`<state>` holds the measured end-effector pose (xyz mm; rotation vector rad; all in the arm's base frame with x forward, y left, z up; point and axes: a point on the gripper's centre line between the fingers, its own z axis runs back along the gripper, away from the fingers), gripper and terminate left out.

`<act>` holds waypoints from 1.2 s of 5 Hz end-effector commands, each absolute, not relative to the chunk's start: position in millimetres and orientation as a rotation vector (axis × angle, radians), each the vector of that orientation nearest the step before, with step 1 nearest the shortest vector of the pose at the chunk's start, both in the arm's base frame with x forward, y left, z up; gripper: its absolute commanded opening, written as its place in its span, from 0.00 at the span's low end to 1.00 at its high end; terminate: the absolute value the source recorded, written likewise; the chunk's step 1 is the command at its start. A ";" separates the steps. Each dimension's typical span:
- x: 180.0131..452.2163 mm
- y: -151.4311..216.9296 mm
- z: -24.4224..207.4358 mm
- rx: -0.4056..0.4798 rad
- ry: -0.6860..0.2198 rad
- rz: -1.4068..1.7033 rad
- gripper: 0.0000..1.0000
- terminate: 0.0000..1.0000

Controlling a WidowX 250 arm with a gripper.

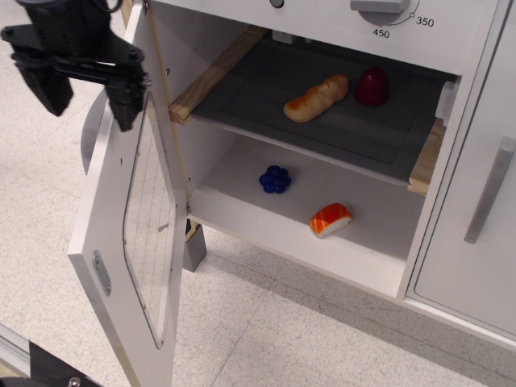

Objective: Close oven

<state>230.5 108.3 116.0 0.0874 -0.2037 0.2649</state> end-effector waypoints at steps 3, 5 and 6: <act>275.2 47.5 98.0 0.067 -0.192 0.505 1.00 0.00; 310.3 7.9 112.0 -0.002 -0.235 0.514 1.00 0.00; 323.2 -6.2 113.5 -0.018 -0.231 0.534 1.00 0.00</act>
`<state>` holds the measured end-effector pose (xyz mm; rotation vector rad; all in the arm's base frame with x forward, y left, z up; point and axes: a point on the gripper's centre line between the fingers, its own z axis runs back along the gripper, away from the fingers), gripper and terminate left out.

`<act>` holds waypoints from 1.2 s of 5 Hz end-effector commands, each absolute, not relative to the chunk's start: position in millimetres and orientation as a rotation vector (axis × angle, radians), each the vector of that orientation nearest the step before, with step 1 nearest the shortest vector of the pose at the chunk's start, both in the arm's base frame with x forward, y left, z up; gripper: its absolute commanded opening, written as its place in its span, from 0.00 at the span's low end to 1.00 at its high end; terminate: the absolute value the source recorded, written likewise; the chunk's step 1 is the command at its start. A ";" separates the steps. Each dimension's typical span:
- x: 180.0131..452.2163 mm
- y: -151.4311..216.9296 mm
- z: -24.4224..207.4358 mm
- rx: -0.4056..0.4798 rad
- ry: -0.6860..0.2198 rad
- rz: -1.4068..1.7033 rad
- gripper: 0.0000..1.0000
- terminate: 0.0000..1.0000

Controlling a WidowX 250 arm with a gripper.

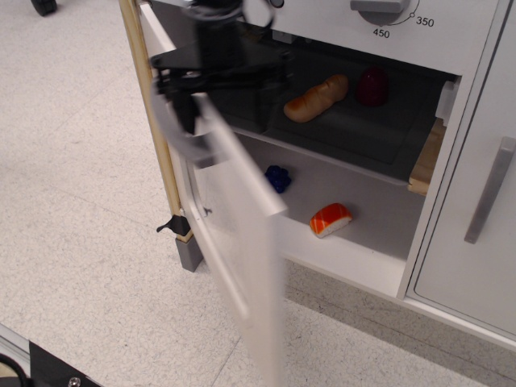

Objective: Close oven

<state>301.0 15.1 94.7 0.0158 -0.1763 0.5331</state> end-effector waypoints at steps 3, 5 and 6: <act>299.2 -3.7 165.7 -0.090 -0.312 0.362 1.00 0.00; 256.7 14.5 159.8 -0.088 -0.266 0.176 1.00 0.00; 248.0 12.3 119.4 -0.053 -0.211 0.076 1.00 0.00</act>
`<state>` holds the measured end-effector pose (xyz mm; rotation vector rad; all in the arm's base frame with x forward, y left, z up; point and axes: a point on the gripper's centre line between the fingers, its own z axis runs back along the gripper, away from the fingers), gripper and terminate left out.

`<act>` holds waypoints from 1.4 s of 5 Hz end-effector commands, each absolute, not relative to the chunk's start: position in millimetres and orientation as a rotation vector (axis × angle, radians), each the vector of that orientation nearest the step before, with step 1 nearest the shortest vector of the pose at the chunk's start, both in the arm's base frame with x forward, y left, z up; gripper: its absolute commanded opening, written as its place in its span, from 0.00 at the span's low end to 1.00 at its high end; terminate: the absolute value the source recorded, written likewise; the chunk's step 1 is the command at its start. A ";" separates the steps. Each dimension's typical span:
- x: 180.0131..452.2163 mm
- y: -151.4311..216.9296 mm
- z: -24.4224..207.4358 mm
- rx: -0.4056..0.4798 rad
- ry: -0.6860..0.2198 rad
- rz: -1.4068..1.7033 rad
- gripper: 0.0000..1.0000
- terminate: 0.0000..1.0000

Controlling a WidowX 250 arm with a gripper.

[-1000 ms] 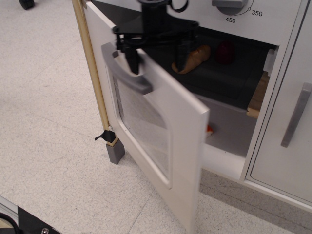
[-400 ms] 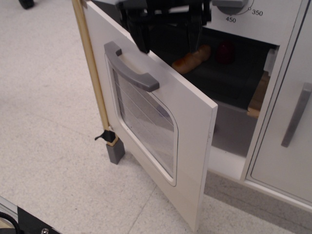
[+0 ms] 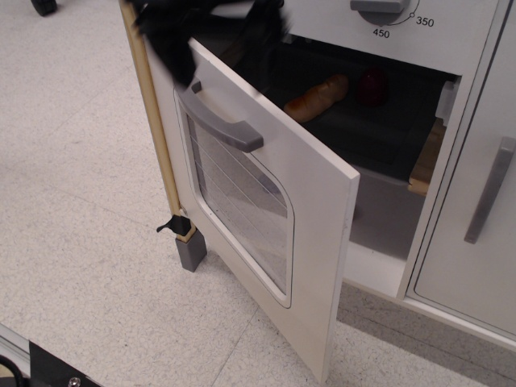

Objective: Close oven

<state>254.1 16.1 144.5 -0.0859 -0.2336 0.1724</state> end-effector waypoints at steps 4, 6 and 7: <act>279.1 -29.9 54.9 -0.122 -0.272 -0.101 1.00 0.00; 311.2 -42.6 48.5 -0.132 -0.363 -0.047 1.00 0.00; 327.6 -47.5 46.5 -0.132 -0.404 -0.035 1.00 0.00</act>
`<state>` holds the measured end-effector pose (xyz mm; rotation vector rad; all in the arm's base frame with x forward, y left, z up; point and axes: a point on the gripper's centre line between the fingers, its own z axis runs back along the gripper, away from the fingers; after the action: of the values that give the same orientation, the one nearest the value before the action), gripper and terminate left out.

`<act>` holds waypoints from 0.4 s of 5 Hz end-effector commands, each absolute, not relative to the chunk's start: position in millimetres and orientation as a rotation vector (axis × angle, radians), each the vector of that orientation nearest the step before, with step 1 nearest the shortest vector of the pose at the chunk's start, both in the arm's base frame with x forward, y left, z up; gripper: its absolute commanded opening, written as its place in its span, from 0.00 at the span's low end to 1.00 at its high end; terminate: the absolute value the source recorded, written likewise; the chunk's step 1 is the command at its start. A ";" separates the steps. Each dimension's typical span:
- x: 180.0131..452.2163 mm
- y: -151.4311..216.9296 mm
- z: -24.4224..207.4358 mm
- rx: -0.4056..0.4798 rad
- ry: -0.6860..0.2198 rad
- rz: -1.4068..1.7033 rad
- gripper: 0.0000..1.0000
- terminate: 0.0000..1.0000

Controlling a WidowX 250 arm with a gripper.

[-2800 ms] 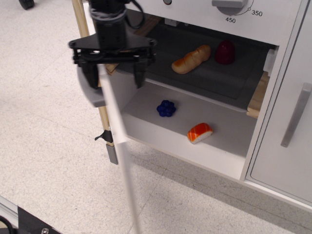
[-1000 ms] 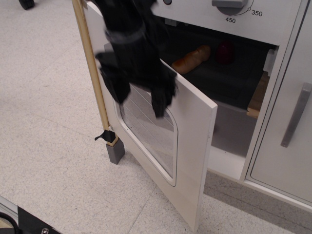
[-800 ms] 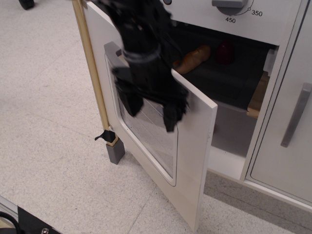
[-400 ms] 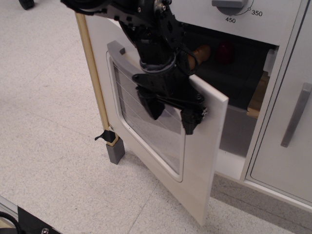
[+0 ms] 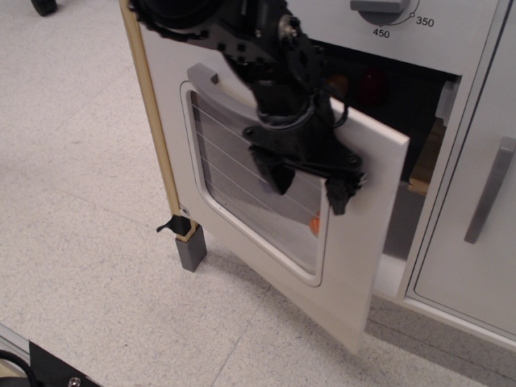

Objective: Close oven

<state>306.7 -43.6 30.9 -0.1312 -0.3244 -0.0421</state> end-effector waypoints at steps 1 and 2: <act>355.3 -53.0 45.4 -0.121 -0.441 -0.005 1.00 0.00; 374.6 -54.4 44.9 -0.124 -0.444 0.032 1.00 0.00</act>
<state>370.5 -53.5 24.3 -0.1180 -0.4020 0.0396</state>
